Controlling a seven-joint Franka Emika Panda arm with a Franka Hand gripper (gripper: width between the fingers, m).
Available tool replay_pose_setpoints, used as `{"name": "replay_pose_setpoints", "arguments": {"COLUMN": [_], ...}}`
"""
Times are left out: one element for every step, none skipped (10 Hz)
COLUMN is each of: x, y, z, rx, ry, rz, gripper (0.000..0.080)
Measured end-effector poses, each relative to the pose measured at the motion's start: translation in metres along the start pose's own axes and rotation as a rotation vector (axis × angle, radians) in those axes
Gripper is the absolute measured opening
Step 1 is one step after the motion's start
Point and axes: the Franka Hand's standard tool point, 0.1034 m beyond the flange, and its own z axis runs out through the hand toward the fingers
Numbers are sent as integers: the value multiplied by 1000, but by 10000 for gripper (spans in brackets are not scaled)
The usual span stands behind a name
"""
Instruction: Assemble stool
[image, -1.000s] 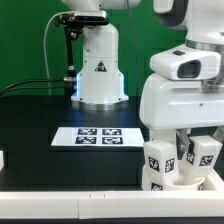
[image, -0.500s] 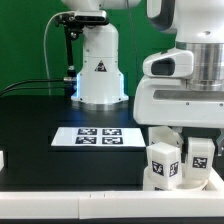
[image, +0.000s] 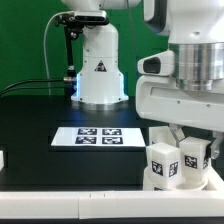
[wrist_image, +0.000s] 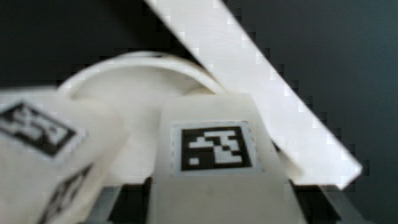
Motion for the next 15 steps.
{"name": "replay_pose_setpoints", "arguments": {"x": [0, -1, -1, -1, -1, -2, -1, -2, -2, -4, -5, -5, -5, -5, -4], "y": [2, 2, 2, 2, 2, 3, 2, -1, -2, -1, -2, -1, 0, 0, 1], "z": [0, 0, 0, 0, 0, -1, -6, -14, -23, -33, -38, -35, -34, -34, -35], "rx": [24, 27, 28, 29, 30, 20, -10, -20, -15, -16, -13, -14, -11, -8, -16], "ry": [-11, -19, -21, -24, -24, -31, -61, -78, -82, -96, -102, -104, -105, -105, -104], "rz": [132, 189, 206, 231, 212, 159, 105, 33, -118, -268, -354, -387, -464, -519, -688], "gripper": [335, 335, 335, 335, 335, 518, 608, 608, 641, 647, 647, 648, 648, 648, 648]}}
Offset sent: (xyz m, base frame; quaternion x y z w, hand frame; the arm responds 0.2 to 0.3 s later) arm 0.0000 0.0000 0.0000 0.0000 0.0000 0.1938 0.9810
